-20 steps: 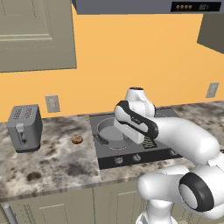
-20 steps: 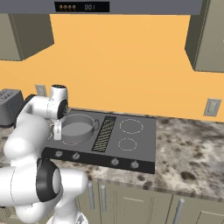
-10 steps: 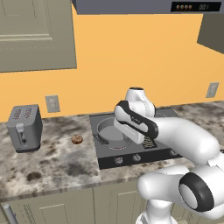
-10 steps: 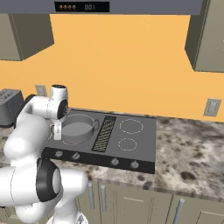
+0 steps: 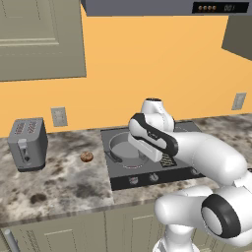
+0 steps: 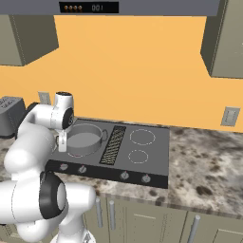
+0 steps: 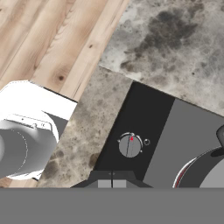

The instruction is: Turn on the burner for the pot on the stove. Wait thirty seconds for the pot to heat up. Then add the mushroom to the pot.

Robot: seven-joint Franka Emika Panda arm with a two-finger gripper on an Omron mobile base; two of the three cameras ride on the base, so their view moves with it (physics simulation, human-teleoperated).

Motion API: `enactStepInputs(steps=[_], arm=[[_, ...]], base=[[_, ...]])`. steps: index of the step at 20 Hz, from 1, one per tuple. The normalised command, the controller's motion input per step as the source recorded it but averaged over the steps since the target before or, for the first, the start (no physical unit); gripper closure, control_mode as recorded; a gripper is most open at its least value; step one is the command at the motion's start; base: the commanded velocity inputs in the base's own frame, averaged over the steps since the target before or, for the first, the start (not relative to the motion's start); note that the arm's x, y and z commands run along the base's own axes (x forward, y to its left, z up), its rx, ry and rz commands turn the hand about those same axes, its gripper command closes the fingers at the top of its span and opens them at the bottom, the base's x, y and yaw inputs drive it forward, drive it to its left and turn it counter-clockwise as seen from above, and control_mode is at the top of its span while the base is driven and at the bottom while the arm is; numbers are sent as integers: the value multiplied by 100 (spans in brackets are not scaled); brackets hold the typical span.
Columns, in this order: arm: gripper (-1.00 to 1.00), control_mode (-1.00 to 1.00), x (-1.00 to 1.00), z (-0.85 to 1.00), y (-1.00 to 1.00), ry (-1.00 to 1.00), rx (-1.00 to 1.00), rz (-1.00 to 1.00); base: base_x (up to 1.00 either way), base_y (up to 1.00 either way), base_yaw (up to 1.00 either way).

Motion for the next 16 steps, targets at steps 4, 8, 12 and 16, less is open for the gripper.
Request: enactStepInputs(steps=[4,8,12,16], arm=[[100,-100,0,0,0,0,0,0],[100,-100,0,0,0,0,0,0],[100,-100,0,0,0,0,0,0],[100,-100,0,0,0,0,0,0]], base=[[0,0,0],[0,0,0],[0,0,0],[0,0,0]])
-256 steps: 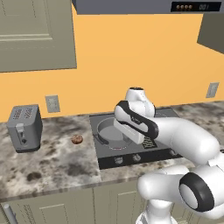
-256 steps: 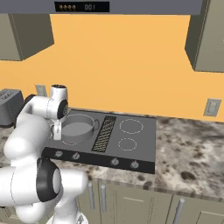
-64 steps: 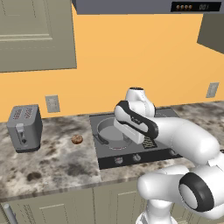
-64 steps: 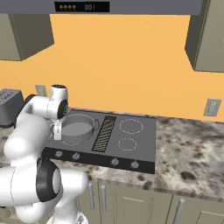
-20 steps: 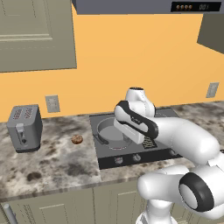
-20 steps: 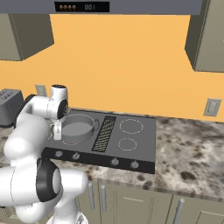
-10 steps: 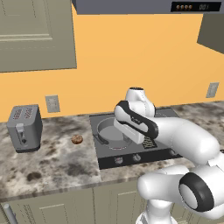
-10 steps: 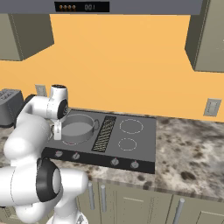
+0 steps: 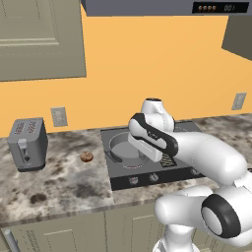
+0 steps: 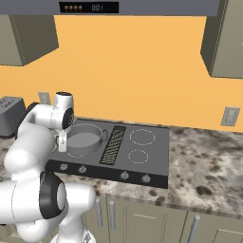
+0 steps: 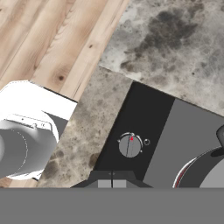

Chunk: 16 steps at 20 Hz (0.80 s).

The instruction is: Turn on the burner for the pot on the stove. Wait thirty seconds for the pot to heat up. Then add the mushroom to the pot.

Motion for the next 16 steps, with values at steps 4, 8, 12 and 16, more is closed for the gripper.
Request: enactStepInputs(steps=[4,8,12,16], arm=[[100,-100,0,0,0,0,0,0],[100,-100,0,0,0,0,0,0],[100,-100,0,0,0,0,0,0],[100,-100,0,0,0,0,0,0]], base=[[0,0,0],[0,0,0],[0,0,0],[0,0,0]])
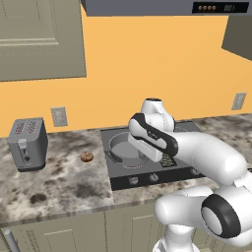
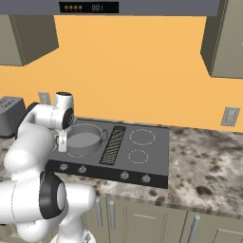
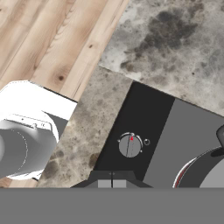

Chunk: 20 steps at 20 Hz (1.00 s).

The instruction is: Turn on the burner for the pot on the stove. Wait thirty seconds for the pot to heat up. Then add the mushroom to the pot.

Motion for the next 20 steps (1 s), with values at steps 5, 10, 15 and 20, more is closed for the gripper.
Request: enactStepInputs(steps=[5,10,15,20], arm=[[100,-100,0,0,0,0,0,0],[100,-100,0,0,0,0,0,0],[100,-100,0,0,0,0,0,0],[100,-100,0,0,0,0,0,0]], base=[[0,0,0],[0,0,0],[0,0,0],[0,0,0]])
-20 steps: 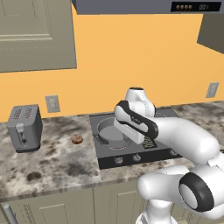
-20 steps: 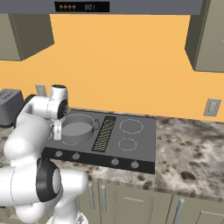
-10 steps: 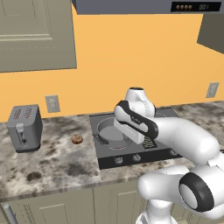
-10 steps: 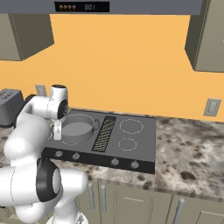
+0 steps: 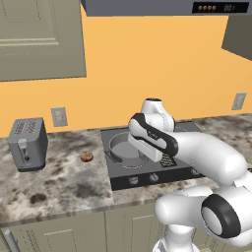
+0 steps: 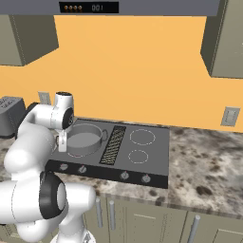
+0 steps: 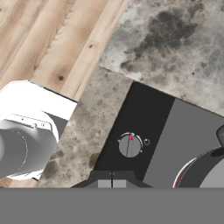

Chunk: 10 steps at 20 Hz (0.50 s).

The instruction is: Turn on the burner for the pot on the stove. Wait thirty seconds for the pot to heat up. Then add the mushroom to the pot.

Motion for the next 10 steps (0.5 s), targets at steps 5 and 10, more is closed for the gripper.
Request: enactStepInputs(steps=[5,10], arm=[[100,-100,0,0,0,0,0,0],[100,-100,0,0,0,0,0,0]], base=[[0,0,0],[0,0,0]])
